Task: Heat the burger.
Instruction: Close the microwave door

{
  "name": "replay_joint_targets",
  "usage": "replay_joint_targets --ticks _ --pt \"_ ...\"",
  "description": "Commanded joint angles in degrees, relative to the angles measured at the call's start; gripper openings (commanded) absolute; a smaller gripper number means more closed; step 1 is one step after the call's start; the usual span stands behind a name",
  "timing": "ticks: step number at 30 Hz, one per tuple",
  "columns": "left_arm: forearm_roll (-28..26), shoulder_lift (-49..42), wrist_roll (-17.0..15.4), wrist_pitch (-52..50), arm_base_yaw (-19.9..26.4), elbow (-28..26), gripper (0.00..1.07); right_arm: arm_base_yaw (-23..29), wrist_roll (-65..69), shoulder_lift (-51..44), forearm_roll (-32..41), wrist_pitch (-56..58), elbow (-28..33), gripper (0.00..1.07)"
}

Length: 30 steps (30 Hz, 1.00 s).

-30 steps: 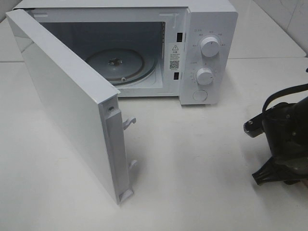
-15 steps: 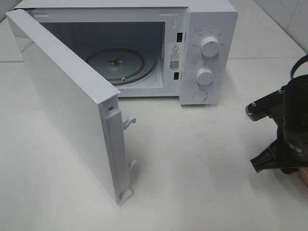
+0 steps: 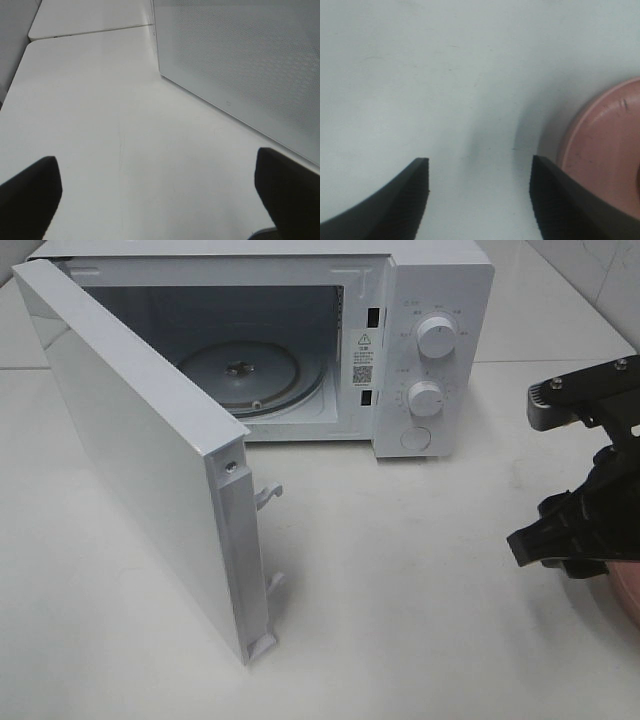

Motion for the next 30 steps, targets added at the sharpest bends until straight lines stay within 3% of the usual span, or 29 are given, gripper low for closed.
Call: replay_joint_targets --ticks 1,5,8,30 --pt "-0.23 -0.23 -0.29 0.17 0.11 0.06 0.98 -0.17 -7.56 -2.69 5.39 -0.34 -0.06 0.68" --pt "-0.23 -0.23 -0.29 0.17 0.11 0.06 0.98 -0.17 -15.36 -7.91 13.01 0.97 -0.06 0.77" --pt "-0.23 -0.23 -0.29 0.17 0.11 0.06 0.98 -0.17 -18.05 -10.94 14.9 2.98 -0.06 0.76" --pt "-0.23 -0.23 -0.29 0.17 0.11 0.06 0.98 -0.17 -19.48 -35.01 14.78 19.54 0.0 0.76"
